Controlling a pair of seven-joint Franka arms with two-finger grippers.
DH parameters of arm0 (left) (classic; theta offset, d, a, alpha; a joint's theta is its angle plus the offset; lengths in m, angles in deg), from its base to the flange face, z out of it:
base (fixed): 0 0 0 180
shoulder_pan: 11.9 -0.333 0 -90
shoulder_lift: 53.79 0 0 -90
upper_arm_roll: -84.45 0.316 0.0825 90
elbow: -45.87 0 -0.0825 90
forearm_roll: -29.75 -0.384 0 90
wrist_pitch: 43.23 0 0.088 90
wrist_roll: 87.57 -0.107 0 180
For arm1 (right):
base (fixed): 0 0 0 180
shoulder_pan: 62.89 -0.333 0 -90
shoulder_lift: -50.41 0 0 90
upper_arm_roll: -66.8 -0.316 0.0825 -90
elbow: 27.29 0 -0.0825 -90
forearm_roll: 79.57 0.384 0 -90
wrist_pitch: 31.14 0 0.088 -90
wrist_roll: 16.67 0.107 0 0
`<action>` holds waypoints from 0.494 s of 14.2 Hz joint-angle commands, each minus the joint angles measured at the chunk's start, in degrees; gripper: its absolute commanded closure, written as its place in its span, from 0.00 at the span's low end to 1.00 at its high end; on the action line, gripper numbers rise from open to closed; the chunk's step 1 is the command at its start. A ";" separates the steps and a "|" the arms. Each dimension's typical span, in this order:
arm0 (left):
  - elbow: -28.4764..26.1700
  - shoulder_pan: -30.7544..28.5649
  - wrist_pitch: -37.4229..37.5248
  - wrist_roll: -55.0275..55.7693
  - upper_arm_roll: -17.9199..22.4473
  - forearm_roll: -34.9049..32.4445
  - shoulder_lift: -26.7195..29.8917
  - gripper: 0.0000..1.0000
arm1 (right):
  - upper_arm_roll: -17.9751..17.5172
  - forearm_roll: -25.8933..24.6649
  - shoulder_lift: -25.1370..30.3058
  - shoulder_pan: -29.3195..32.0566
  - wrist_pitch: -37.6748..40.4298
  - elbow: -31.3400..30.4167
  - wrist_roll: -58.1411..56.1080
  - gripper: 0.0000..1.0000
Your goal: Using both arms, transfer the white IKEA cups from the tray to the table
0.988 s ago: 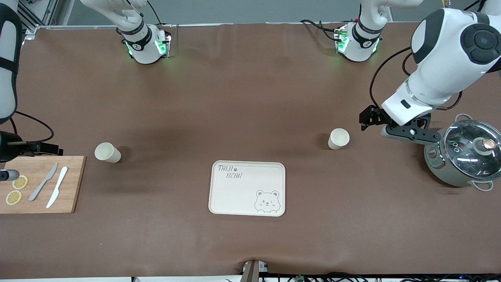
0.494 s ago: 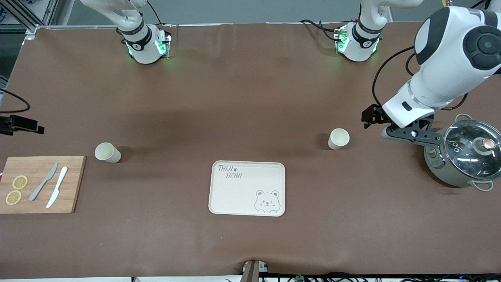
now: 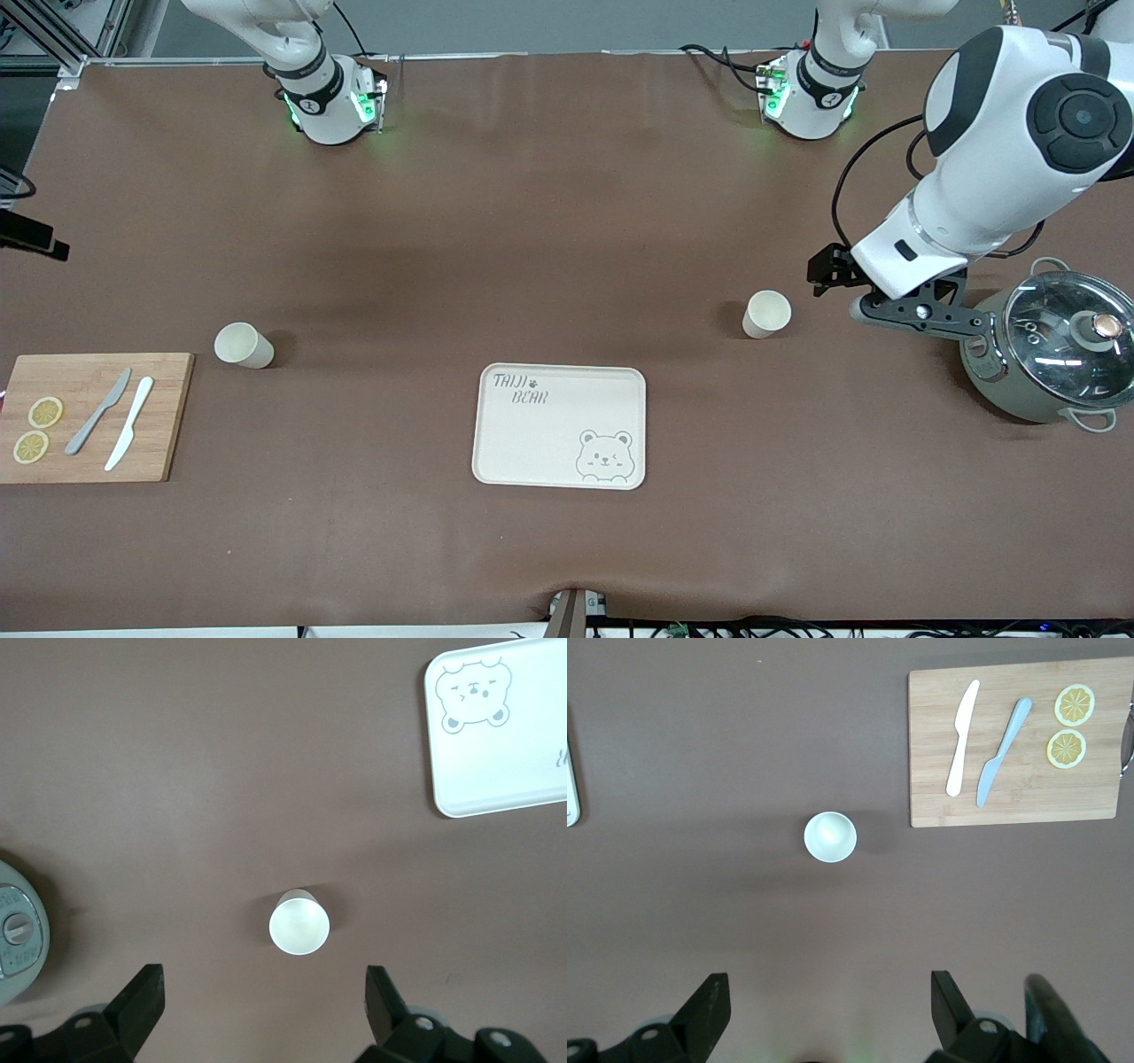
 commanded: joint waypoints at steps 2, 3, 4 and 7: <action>2.00 0.73 1.54 1.72 -0.67 -0.65 -0.13 0.00 | -0.97 -1.66 7.51 -1.31 -0.82 -6.11 1.44 0.00; 2.00 0.73 1.54 2.25 -0.75 -0.65 -0.04 0.00 | -1.32 -1.66 8.57 -1.66 -0.55 -6.11 1.62 0.00; 2.00 0.73 1.62 2.95 -0.75 -0.65 -0.04 0.00 | -1.32 -1.58 9.71 -2.10 -0.12 -6.28 1.62 0.00; 2.00 0.73 2.06 3.66 -0.84 -0.65 0.05 0.00 | -1.33 -1.66 10.77 -2.37 0.15 -6.72 1.62 0.00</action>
